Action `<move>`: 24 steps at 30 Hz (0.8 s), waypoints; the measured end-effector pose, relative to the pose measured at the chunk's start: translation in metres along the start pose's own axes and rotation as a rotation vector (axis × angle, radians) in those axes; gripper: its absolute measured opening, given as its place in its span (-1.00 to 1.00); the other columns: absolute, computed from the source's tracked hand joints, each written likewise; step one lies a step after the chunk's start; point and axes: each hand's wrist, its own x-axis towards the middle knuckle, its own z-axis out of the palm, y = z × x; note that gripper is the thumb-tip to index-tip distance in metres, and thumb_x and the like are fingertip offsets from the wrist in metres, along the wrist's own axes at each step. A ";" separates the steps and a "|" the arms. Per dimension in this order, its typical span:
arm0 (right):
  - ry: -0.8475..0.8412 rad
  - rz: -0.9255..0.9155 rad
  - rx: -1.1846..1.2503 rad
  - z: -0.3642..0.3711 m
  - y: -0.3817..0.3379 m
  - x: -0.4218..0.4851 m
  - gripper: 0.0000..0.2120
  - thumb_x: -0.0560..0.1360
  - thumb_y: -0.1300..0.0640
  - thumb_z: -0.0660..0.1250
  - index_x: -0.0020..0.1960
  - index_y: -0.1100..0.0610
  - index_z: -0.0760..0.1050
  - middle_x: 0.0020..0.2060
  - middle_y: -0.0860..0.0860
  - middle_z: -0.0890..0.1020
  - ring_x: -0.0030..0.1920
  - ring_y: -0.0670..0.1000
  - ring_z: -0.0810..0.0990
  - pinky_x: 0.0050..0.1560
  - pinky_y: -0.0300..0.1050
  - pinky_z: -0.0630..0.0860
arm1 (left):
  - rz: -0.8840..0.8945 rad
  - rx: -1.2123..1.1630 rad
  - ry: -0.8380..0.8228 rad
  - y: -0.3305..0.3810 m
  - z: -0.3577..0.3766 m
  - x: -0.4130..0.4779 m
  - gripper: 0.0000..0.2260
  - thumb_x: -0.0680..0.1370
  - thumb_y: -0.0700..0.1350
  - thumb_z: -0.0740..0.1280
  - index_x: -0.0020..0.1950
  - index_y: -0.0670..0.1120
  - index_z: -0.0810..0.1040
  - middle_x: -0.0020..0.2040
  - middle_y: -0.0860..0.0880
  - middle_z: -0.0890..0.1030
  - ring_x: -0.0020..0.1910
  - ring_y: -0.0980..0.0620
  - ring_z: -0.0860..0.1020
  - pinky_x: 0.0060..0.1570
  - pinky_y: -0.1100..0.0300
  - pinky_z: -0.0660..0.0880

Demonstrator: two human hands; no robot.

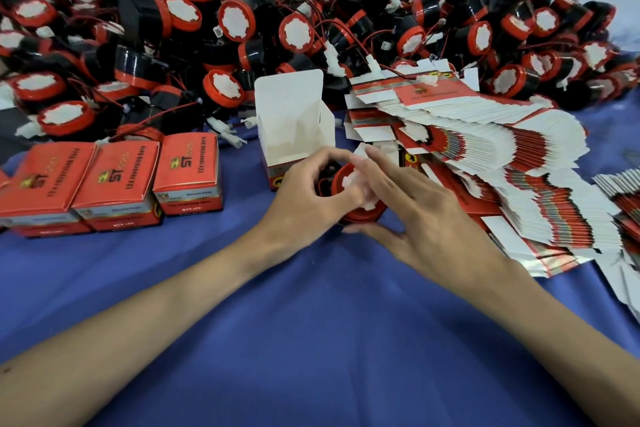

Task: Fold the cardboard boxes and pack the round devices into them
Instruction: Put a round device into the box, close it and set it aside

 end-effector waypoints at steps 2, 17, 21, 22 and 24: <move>0.047 -0.028 0.041 -0.002 -0.001 0.003 -0.40 0.46 0.00 0.40 0.36 0.33 0.39 0.32 0.25 0.48 0.11 0.22 0.62 0.06 0.08 0.59 | 0.073 0.075 0.024 0.000 -0.001 -0.003 -0.62 0.41 0.12 0.33 0.14 -0.04 0.48 -0.05 -0.03 0.61 -0.05 0.02 0.59 0.00 0.05 0.56; -0.085 -0.196 0.111 -0.008 0.015 0.104 -0.47 0.44 0.35 0.37 0.37 0.33 0.31 0.46 0.23 0.23 0.39 0.20 0.36 0.34 -0.05 0.38 | 0.112 0.144 0.480 -0.011 -0.029 0.023 -0.75 0.54 -0.16 0.11 0.17 0.08 0.38 0.34 -0.06 0.32 0.34 0.09 0.31 0.40 0.04 0.28; -0.228 -0.239 0.052 0.001 0.018 0.118 -0.41 0.39 0.46 0.29 0.39 0.34 0.25 0.32 0.27 0.29 0.14 0.27 0.49 -0.04 0.18 0.53 | -0.042 0.170 0.421 -0.016 -0.041 0.028 -0.78 0.47 -0.24 0.21 0.11 -0.15 0.33 0.03 -0.13 0.55 0.04 -0.07 0.53 0.07 -0.15 0.48; -0.246 -0.236 0.057 0.002 0.021 0.118 -0.40 0.40 0.46 0.31 0.41 0.33 0.24 0.31 0.26 0.31 0.15 0.26 0.48 -0.02 0.18 0.53 | -0.046 0.201 0.421 -0.018 -0.042 0.028 -0.78 0.49 -0.30 0.22 0.10 -0.18 0.31 0.02 -0.15 0.54 0.03 -0.08 0.53 0.04 -0.16 0.48; -0.265 -0.202 0.078 0.003 0.025 0.116 -0.37 0.42 0.43 0.33 0.44 0.26 0.21 0.34 0.19 0.32 0.18 0.25 0.48 0.06 0.19 0.51 | -0.044 0.215 0.431 -0.018 -0.043 0.029 -0.76 0.47 -0.37 0.25 0.03 -0.14 0.27 -0.05 -0.14 0.49 -0.06 -0.06 0.49 -0.05 -0.11 0.47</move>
